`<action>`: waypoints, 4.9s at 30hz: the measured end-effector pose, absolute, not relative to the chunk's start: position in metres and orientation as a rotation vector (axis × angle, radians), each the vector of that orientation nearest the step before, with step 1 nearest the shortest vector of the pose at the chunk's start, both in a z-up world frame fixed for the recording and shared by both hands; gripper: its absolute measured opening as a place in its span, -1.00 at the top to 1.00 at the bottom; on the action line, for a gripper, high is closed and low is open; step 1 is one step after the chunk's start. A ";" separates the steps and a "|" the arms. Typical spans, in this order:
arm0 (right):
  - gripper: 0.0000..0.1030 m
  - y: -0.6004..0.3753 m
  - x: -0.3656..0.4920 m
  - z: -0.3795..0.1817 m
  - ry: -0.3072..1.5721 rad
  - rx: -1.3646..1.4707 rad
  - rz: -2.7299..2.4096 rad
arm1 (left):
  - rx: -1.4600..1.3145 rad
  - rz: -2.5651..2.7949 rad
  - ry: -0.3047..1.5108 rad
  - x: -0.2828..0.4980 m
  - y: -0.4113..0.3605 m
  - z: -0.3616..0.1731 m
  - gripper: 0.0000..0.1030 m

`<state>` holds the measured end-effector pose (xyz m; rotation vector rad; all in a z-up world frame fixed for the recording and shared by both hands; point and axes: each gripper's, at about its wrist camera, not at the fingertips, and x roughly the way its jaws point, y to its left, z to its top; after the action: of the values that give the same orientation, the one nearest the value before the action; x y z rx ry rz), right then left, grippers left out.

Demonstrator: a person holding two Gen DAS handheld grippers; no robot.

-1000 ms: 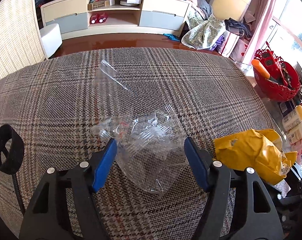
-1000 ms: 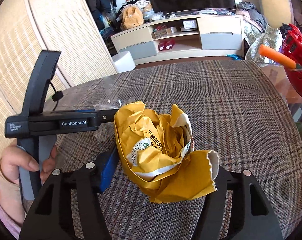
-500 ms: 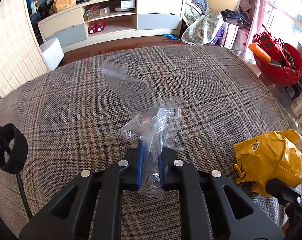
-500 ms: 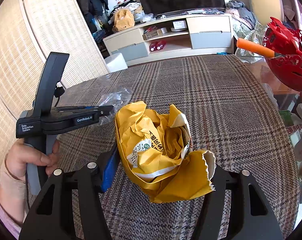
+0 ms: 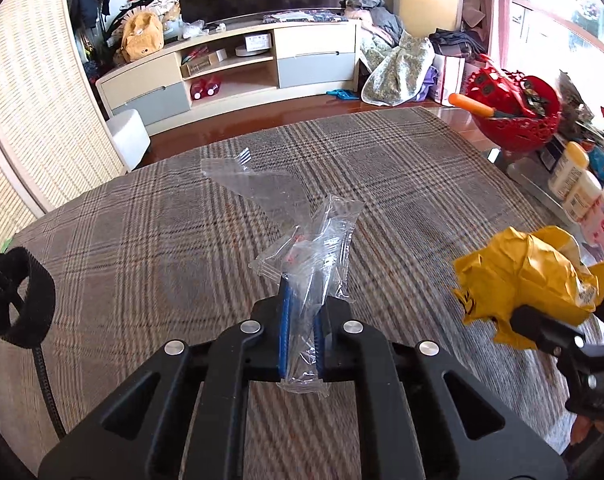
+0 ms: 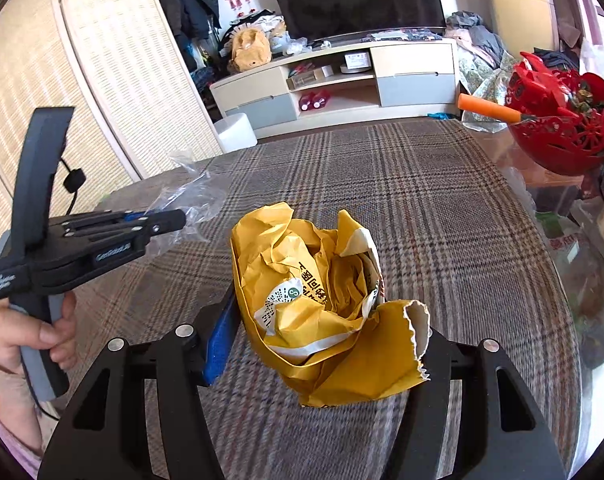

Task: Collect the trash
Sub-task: 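Carry both held bags off the table over the black bin, then lower both bags into the black bin and open both tools, then lift both open tools out of the bin above the table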

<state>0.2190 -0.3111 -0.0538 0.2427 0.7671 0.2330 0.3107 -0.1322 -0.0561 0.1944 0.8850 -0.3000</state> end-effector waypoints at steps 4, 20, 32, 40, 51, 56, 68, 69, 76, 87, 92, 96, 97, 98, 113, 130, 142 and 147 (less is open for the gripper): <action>-0.19 -0.301 0.181 -0.044 0.752 0.240 0.213 | 0.180 -0.296 0.866 0.268 -0.114 -0.046 0.83; -0.19 -0.239 0.046 -0.032 0.711 0.136 0.127 | 0.111 -0.282 0.816 0.101 -0.039 -0.045 0.81; -0.20 -0.204 -0.008 -0.060 0.726 0.078 0.081 | 0.095 -0.254 0.846 0.027 -0.009 -0.079 0.79; -0.20 -0.176 -0.024 -0.096 0.819 0.070 0.145 | 0.087 -0.258 0.936 -0.004 0.004 -0.123 0.78; -0.21 -0.160 -0.020 -0.153 0.959 0.067 0.138 | 0.064 -0.269 1.094 -0.012 0.003 -0.189 0.78; -0.23 -0.162 -0.006 -0.173 1.013 0.120 0.155 | 0.045 -0.292 1.139 -0.008 -0.004 -0.207 0.77; -0.40 -0.162 0.016 -0.195 1.071 0.218 0.183 | -0.008 -0.324 1.215 0.005 0.004 -0.228 0.48; -0.43 -0.161 0.017 -0.195 1.070 0.224 0.189 | -0.008 -0.324 1.215 0.005 0.004 -0.228 0.41; -0.54 -0.159 0.027 -0.190 1.060 0.239 0.190 | -0.005 -0.336 1.214 0.007 0.001 -0.220 0.09; -0.93 -0.168 0.028 -0.173 1.011 0.218 0.146 | 0.022 -0.312 1.170 0.014 0.007 -0.198 -0.70; -0.93 -0.177 0.025 -0.162 0.994 0.209 0.106 | 0.039 -0.298 1.133 0.012 0.005 -0.180 -0.84; -0.93 -0.186 0.019 -0.149 0.969 0.179 0.065 | 0.037 -0.299 1.103 0.009 0.004 -0.171 -0.84; -0.93 -0.189 0.017 -0.144 0.957 0.169 0.050 | 0.035 -0.300 1.096 0.006 0.003 -0.168 -0.84; -0.93 -0.191 0.015 -0.140 0.945 0.161 0.033 | 0.036 -0.300 1.088 0.006 0.004 -0.165 -0.84; -0.94 -0.209 -0.011 -0.067 0.707 0.103 -0.076 | 0.011 -0.248 0.794 -0.006 0.010 -0.081 -0.84; -0.94 -0.216 -0.040 -0.007 0.456 0.070 -0.157 | 0.001 -0.204 0.507 -0.021 0.014 -0.009 -0.84; -0.94 -0.211 -0.064 0.019 0.323 0.049 -0.158 | 0.011 -0.159 0.382 -0.042 0.017 0.016 -0.84; -0.94 -0.212 -0.066 0.015 0.323 0.076 -0.154 | 0.015 -0.162 0.355 -0.049 0.015 0.018 -0.84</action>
<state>-0.0657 -0.2116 0.0149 0.0764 0.3233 -0.1537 -0.0485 0.0154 0.0178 0.0147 0.3548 -0.1620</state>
